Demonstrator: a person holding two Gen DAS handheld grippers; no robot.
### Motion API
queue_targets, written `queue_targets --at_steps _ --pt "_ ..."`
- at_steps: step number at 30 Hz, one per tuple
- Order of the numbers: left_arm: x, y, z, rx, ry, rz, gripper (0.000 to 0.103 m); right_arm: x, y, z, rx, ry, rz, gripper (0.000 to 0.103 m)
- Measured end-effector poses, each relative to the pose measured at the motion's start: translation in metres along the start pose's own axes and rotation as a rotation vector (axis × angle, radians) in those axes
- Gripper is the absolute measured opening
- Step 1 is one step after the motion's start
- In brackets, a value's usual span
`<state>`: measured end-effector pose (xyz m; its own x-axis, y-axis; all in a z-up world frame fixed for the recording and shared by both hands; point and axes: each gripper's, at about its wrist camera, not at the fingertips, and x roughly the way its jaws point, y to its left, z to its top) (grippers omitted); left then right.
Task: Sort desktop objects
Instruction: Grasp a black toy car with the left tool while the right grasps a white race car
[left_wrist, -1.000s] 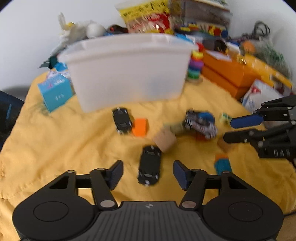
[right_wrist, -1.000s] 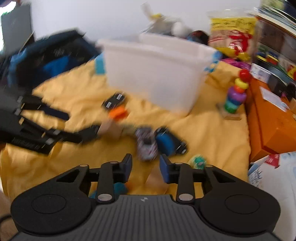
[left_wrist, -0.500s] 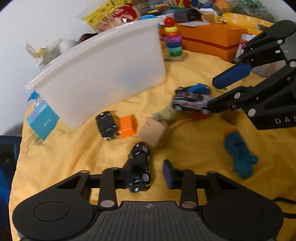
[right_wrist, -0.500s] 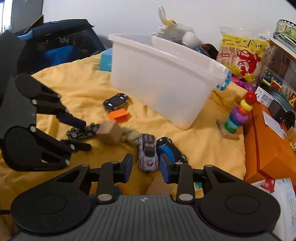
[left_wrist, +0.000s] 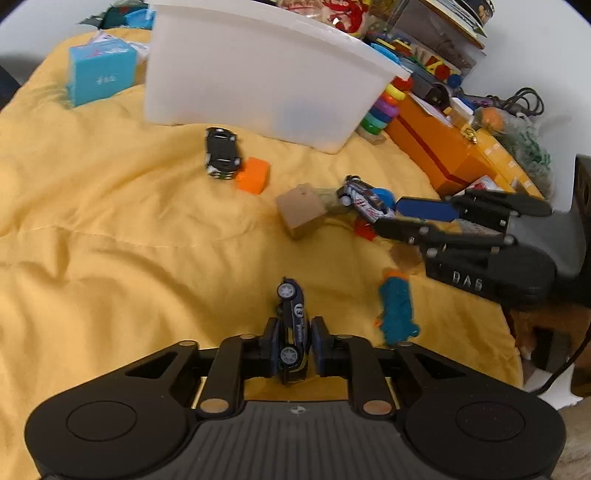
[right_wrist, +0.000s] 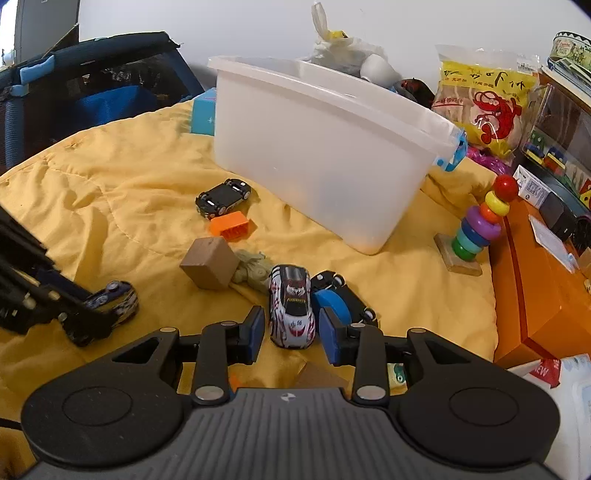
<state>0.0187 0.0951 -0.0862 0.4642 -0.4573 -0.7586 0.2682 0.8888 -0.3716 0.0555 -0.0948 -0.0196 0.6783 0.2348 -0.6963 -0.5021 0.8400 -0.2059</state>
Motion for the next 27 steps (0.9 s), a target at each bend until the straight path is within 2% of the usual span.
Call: queue_targets --at_steps 4,5,9,16,22,27 --pt "-0.011 0.0 0.001 0.033 -0.05 0.114 0.043 0.009 0.001 0.006 -0.006 0.002 -0.006 0.04" --pt "-0.013 -0.001 0.002 0.046 -0.054 0.135 0.044 0.014 0.001 0.007 -0.001 0.014 0.001 0.04" --pt "-0.019 -0.005 0.001 0.087 -0.073 0.159 0.044 0.029 -0.004 0.004 0.037 0.071 0.036 0.033" --pt "-0.008 -0.03 -0.004 0.235 -0.05 0.2 0.046 -0.011 -0.003 -0.002 0.028 0.01 0.055 0.033" --pt "0.003 -0.036 -0.009 0.274 -0.019 0.214 0.049 -0.037 0.001 -0.026 0.048 0.098 0.094 0.033" --pt "0.009 -0.032 -0.008 0.237 -0.011 0.218 0.046 -0.033 -0.003 -0.043 0.114 0.192 0.126 0.033"
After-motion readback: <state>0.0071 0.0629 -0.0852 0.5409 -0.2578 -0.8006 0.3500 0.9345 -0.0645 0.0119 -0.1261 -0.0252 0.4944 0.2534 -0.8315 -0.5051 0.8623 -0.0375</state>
